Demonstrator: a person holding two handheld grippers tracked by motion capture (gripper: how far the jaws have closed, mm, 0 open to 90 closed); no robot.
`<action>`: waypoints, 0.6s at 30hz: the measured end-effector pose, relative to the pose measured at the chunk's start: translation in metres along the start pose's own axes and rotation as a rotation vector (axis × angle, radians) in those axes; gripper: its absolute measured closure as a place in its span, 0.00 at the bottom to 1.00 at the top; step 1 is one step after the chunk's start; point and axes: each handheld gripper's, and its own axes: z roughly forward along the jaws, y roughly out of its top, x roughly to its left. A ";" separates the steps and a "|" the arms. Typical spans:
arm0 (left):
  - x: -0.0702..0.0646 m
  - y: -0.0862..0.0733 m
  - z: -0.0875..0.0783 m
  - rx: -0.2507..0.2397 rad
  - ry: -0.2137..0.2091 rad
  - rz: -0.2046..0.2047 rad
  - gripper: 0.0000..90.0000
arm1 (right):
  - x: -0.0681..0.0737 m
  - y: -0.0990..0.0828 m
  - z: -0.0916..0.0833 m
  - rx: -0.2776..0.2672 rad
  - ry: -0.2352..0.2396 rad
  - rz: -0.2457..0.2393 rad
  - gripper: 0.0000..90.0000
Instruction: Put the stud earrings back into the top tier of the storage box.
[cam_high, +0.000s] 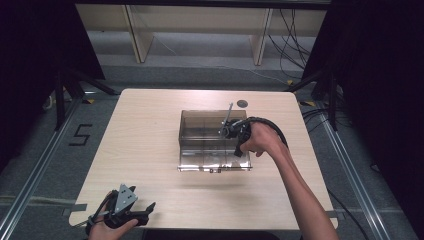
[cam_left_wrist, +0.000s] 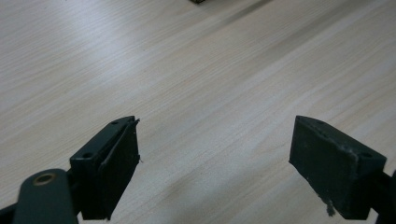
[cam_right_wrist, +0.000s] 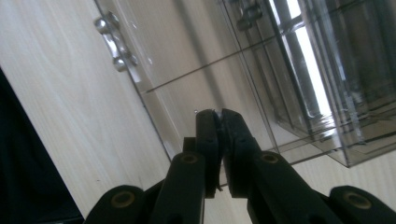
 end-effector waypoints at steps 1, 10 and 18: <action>0.000 0.000 0.000 -0.004 0.002 0.005 0.17 | 0.000 0.000 0.003 0.005 0.003 0.015 0.96; 0.000 0.000 0.000 -0.001 0.003 0.002 0.17 | -0.008 -0.002 0.023 0.040 0.010 0.052 0.96; 0.000 0.000 0.000 0.003 -0.001 0.002 0.17 | -0.007 -0.002 0.021 0.032 -0.006 0.039 0.84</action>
